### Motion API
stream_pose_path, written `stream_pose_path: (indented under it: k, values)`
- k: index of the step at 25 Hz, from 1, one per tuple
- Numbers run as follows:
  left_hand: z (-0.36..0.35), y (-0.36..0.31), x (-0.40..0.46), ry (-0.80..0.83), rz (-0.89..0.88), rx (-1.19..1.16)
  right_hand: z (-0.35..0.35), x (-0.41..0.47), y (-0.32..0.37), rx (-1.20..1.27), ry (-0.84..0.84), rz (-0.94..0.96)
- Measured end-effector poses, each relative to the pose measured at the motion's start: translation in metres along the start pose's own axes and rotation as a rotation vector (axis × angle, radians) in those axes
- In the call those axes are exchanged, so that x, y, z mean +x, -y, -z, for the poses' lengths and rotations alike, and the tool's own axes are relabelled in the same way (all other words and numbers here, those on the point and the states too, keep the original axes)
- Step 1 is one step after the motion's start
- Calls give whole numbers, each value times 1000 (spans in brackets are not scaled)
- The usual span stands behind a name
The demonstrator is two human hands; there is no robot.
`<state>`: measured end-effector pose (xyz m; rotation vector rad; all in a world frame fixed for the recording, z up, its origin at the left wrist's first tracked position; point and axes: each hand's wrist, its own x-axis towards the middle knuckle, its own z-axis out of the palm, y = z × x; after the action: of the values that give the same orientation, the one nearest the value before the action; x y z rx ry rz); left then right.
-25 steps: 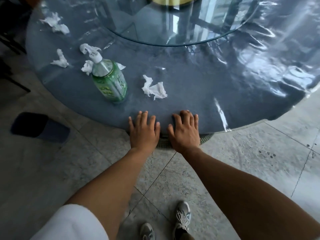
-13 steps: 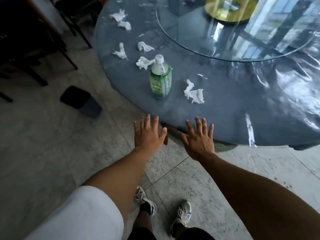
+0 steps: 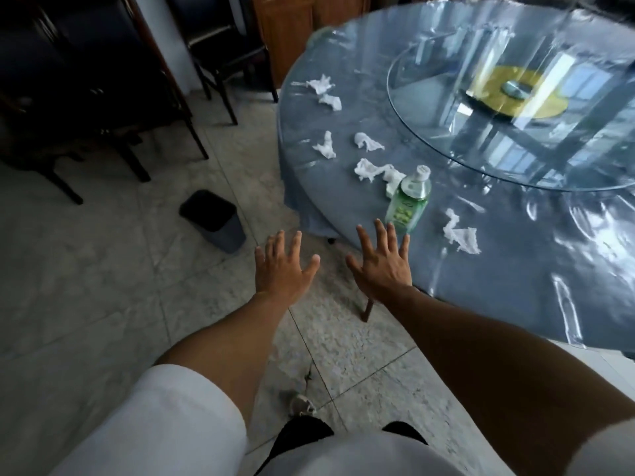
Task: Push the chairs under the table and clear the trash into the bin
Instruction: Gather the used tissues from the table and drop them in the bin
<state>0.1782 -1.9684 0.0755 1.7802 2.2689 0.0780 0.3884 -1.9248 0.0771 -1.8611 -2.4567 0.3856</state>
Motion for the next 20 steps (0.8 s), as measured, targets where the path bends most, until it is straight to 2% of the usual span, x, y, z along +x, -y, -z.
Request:
stream_pose_path:
  k: [5, 9, 12, 20]
  values:
    - [30, 44, 26, -5, -32, -24, 14, 32, 49, 11, -56, -26]
    - [36, 46, 48, -34, -97, -9, 18, 43, 53, 6, -105, -49]
    - [33, 21, 59, -27, -188, -6, 20, 36, 28, -16, -138, -101]
    - [-4, -90, 68, 191, -423, 14, 17, 20, -92, 15, -105, -395]
